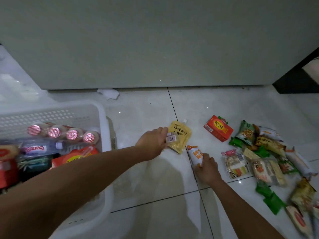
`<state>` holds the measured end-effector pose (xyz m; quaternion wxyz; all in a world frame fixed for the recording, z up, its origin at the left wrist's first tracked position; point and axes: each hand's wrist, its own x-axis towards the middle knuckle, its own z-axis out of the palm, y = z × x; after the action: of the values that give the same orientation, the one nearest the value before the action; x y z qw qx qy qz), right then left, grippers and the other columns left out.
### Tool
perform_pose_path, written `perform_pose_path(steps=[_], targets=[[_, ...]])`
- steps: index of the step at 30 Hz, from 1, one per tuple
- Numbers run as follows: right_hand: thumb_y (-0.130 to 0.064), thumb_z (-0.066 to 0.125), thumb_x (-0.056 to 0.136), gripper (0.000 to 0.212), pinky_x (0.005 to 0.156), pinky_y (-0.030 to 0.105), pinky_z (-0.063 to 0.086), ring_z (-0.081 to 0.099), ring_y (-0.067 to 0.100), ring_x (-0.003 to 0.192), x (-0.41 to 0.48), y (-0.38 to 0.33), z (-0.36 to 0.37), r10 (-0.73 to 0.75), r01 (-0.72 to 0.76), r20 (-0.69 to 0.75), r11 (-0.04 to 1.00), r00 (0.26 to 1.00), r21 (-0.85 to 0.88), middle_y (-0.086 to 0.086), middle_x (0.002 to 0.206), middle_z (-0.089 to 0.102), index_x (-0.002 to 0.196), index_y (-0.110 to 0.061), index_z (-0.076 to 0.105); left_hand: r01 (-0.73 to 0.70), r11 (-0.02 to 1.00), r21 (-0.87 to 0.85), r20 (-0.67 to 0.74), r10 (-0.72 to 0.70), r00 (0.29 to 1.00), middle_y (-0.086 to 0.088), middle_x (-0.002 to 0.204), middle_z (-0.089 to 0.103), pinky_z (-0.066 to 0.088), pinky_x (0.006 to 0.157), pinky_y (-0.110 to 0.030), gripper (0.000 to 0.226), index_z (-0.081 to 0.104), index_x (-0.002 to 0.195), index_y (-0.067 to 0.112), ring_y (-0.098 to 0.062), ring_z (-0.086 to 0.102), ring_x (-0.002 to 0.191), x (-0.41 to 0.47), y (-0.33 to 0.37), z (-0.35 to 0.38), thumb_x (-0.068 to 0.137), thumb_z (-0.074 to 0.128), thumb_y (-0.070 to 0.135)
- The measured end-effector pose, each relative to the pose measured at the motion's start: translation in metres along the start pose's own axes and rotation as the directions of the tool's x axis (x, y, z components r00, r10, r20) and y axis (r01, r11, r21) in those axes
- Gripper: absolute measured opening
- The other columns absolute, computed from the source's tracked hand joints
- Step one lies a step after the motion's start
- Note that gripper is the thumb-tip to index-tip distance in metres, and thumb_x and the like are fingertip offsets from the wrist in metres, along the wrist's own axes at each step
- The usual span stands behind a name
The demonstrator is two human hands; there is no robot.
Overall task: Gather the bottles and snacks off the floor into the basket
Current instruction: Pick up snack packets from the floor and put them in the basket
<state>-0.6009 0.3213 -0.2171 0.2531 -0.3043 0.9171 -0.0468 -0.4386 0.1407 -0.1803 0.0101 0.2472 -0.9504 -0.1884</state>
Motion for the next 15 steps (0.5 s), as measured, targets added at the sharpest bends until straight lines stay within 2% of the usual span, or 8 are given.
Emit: perform_pose_path(steps=[4,8,12,15], targets=[[-0.028,0.059,0.089,0.051,0.09,0.041,0.043,0.046,0.039,0.114,-0.008,-0.043,-0.019,-0.068,0.072,-0.043,0.992,0.997,0.105,0.025,0.122,0.046,0.127,0.0,0.041,0.148,0.986,-0.073,-0.245,-0.161,0.956,-0.01,0.112,0.055,0.033,0.07,-0.032,0.035,0.045,0.113,0.011,-0.03,0.053,0.099,-0.035,-0.033,-0.064,0.09,0.053,0.036],[-0.026,0.062,0.086,0.051,0.094,0.039,0.04,0.046,0.038,0.117,-0.017,-0.129,-0.039,-0.294,0.307,-0.119,0.946,0.948,0.105,0.024,0.124,0.047,0.126,0.0,0.044,0.374,0.925,-0.063,-0.46,-0.359,0.812,-0.015,0.103,0.057,0.042,0.071,-0.041,0.035,0.049,0.106,0.008,-0.035,0.055,0.095,-0.098,-0.076,-0.109,0.087,0.057,0.037],[-0.034,0.061,0.086,0.057,0.096,0.035,0.037,0.043,0.032,0.12,-0.052,-0.233,-0.033,-0.564,0.575,-0.108,0.806,0.818,0.145,0.016,0.129,0.044,0.132,-0.006,0.04,0.635,0.772,0.002,-0.462,-0.563,0.685,-0.014,0.098,0.059,0.039,0.068,-0.038,0.034,0.048,0.096,0.01,-0.033,0.053,0.092,-0.168,-0.114,-0.12,0.087,0.055,0.042],[-0.044,0.053,0.09,0.066,0.101,0.037,0.035,0.035,0.031,0.128,-0.085,-0.283,-0.011,-0.67,0.666,-0.024,0.733,0.742,0.137,0.014,0.135,0.036,0.141,-0.011,0.029,0.724,0.683,0.1,-0.405,-0.636,0.656,-0.016,0.106,0.058,0.041,0.078,-0.041,0.05,0.053,0.104,0.006,-0.033,0.05,0.101,-0.203,-0.128,-0.115,0.089,0.048,0.054]])
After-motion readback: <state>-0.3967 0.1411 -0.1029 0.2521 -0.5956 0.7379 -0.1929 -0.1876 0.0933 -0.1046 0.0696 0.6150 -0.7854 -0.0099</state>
